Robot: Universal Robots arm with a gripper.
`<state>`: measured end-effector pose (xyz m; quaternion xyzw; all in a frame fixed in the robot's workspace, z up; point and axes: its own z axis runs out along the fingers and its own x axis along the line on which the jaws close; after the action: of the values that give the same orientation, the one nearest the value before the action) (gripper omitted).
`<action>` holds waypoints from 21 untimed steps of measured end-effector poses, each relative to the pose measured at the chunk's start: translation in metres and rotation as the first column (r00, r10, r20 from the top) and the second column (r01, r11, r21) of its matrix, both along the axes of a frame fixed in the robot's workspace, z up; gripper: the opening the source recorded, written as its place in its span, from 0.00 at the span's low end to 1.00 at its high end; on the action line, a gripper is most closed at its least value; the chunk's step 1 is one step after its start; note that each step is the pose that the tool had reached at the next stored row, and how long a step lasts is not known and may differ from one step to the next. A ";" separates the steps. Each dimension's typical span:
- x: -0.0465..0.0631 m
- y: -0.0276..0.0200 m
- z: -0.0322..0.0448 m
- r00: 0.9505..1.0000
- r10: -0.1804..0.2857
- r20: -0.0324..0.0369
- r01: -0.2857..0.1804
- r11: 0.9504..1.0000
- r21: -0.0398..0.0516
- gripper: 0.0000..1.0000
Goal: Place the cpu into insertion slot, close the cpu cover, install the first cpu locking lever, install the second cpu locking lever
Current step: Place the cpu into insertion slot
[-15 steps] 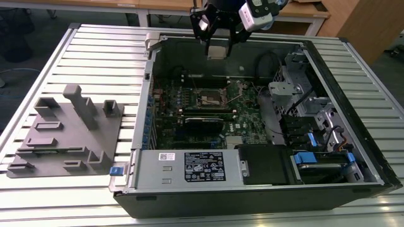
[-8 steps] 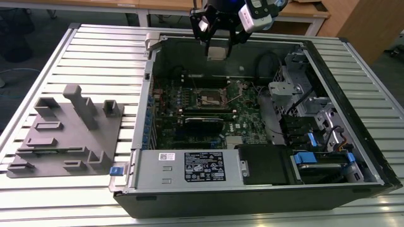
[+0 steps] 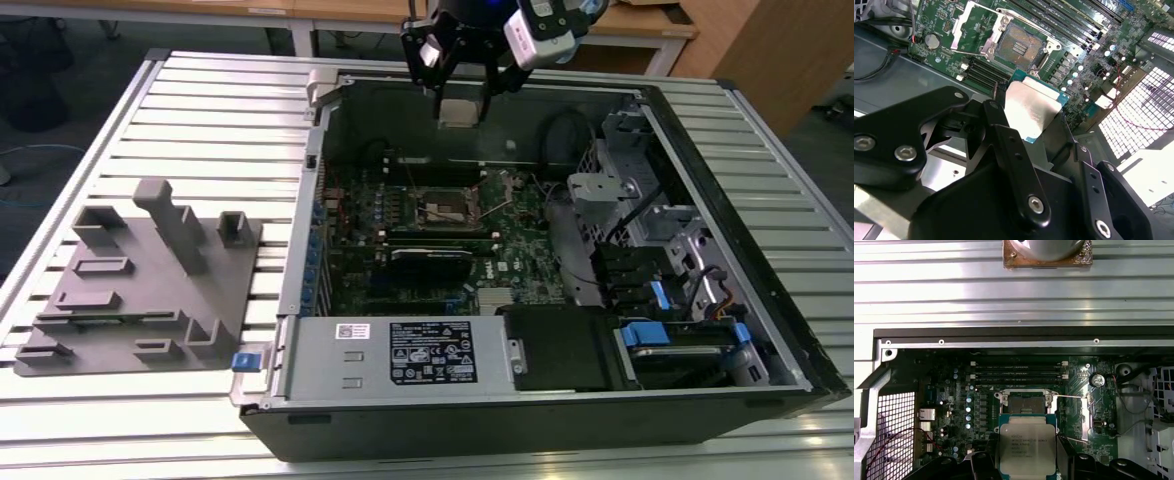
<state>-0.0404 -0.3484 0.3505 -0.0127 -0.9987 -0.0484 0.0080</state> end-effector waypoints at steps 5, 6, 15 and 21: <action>0.000 0.0000 -0.0030 1.000 0.000 0.000 0.000 1.000 0.000 0.54; 0.000 0.0000 -0.0043 1.000 0.000 0.000 0.000 1.000 0.000 0.54; 0.000 -0.0001 -0.0207 1.000 0.000 0.000 0.000 1.000 0.000 0.54; -0.001 -0.0001 -0.0281 1.000 0.000 0.000 0.000 1.000 0.000 0.54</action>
<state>-0.0413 -0.3485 0.3224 -0.0127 -0.9987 -0.0484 0.0078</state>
